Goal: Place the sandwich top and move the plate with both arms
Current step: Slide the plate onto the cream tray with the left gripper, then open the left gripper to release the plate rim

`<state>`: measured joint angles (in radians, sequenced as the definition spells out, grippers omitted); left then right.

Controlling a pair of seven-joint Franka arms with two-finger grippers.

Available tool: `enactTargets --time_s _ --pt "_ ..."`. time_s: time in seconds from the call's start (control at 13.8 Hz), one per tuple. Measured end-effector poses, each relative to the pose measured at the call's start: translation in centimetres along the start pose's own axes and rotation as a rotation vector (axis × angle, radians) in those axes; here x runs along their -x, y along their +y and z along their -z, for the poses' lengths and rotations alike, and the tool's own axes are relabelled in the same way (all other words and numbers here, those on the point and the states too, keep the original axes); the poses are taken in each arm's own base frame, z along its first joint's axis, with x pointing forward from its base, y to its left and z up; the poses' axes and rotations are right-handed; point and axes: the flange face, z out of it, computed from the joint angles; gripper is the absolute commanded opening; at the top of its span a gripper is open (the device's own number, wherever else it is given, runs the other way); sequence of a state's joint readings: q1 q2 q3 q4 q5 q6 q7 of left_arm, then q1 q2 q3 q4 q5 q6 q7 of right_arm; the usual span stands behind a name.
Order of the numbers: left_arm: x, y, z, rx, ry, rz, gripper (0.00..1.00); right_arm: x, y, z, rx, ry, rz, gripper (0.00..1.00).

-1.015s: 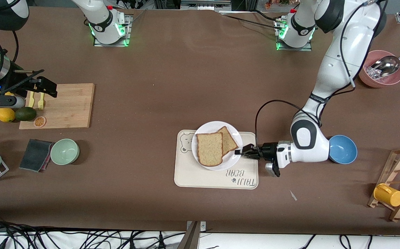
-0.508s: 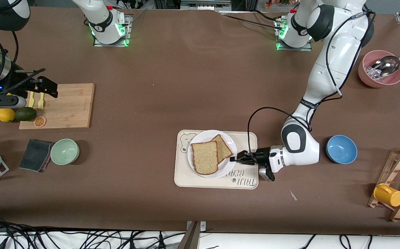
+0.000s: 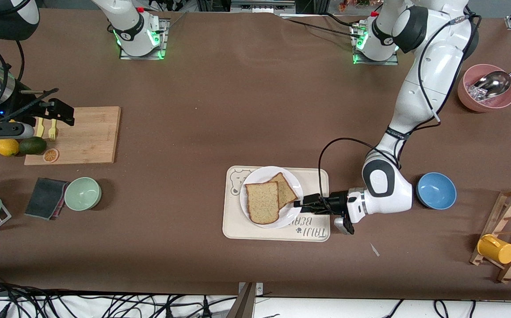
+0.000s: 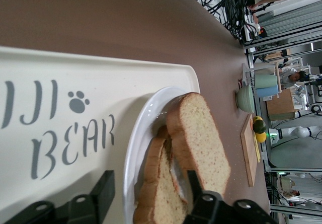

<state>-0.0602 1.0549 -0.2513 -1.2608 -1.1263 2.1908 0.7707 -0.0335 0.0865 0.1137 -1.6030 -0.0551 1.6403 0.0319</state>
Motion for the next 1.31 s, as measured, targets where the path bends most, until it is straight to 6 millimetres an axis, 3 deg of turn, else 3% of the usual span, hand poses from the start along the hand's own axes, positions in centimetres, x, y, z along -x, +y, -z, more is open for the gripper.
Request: enactTargets --time_s 0.36,0.65,1.02,1.16,1.31 --pt "-0.4 1.9 0.8 -0.041 -0.078 -0.028 1.0 0.0 -0.2 0.1 0.0 0.005 -0.004 1.0" --pt "-1.2 5.3 3.6 -0.173 -0.224 -0.047 1.0 0.0 -0.2 0.0 -0.001 0.004 -0.005 1.0" --pt "-1.5 7.9 9.2 -0.399 -0.4 -0.067 1.0 0.0 -0.2 0.0 0.0 0.003 -0.005 1.0" --pt "-1.7 9.3 12.9 -0.519 -0.454 -0.046 1.0 0.0 -0.2 0.0 0.0 0.003 -0.005 1.0" --pt "-1.7 12.0 16.5 -0.589 -0.477 0.007 1.0 0.0 -0.2 -0.1 0.0 0.002 -0.005 1.0"
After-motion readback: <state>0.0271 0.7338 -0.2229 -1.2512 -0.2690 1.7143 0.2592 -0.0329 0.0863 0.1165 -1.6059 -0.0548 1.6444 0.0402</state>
